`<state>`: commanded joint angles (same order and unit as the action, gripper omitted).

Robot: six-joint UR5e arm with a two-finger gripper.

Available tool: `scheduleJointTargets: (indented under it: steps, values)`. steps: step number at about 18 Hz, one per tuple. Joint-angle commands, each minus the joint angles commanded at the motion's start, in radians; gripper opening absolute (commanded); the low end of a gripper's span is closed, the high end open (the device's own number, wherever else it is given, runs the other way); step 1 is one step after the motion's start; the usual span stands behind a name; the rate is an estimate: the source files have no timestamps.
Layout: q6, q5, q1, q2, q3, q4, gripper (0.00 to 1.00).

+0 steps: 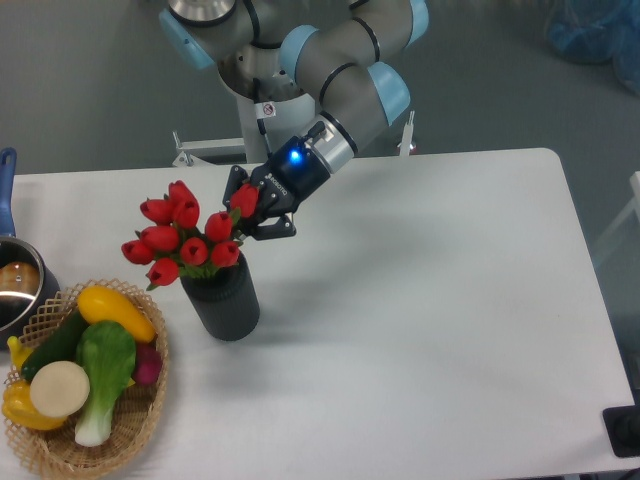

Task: Pick up the flowers from the vase
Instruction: 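Lift the gripped tulip bunch up out of the black vase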

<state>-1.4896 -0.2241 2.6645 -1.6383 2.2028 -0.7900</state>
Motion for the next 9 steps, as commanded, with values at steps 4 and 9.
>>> scheduleJointTargets:
  steps: [4, 9]
  values:
    - [0.047, 0.009, 0.006, 0.014, -0.023, 0.0, 0.0]
    - [0.193, 0.034, 0.006, 0.015, -0.121, 0.0, 0.0]
